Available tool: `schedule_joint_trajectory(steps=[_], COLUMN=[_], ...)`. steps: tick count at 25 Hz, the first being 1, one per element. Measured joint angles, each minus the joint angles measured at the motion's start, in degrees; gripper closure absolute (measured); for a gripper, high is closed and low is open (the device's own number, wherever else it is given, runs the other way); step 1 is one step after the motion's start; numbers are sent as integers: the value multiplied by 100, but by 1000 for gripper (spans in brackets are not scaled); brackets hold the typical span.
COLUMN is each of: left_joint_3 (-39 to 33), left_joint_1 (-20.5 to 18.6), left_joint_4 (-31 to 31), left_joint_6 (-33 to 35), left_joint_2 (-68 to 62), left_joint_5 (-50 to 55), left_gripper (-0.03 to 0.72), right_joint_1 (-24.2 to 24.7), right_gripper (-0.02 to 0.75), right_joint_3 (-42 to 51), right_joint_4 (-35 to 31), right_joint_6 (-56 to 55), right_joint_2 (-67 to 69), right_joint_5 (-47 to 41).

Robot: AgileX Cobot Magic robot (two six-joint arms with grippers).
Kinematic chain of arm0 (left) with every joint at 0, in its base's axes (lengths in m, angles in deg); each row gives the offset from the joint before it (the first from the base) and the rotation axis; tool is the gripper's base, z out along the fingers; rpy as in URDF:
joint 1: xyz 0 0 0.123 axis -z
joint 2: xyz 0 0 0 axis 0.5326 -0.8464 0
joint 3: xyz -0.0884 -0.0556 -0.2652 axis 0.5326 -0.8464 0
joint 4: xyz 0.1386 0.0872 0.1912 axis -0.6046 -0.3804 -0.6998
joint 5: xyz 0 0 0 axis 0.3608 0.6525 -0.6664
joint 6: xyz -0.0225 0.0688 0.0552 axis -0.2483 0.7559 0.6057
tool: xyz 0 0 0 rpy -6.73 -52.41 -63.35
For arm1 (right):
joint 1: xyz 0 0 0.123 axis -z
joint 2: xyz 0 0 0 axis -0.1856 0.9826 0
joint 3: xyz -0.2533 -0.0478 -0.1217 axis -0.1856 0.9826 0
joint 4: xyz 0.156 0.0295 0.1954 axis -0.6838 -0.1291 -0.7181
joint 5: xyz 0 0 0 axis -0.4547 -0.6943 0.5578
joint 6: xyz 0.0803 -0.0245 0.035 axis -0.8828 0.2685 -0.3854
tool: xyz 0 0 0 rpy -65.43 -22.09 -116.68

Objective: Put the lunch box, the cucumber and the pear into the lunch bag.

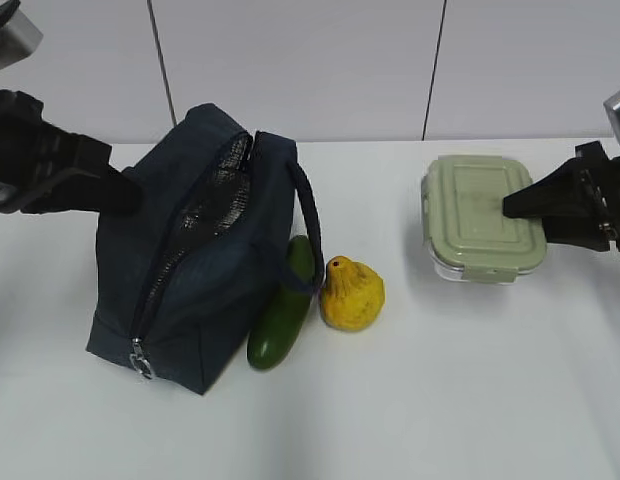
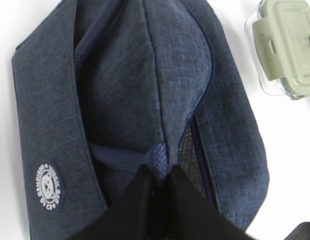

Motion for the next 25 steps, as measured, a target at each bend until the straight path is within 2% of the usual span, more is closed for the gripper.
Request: schedule_joint_trajectory(steps=[9, 25], left_joint_3=[0, 0], left_joint_1=[0, 17], left_joint_4=[-343, -400], left_joint_6=[-331, -523], left_joint_2=[162, 223], left_joint_5=[-184, -412], left_gripper=[676, 676], right_joint_1=[-24, -933], right_gripper=[355, 355], right_joint_3=[0, -3], right_joint_4=[-128, -633], right_joint_6=[-225, -372], right_joint_2=[-363, -831], right_joint_5=[-37, -62])
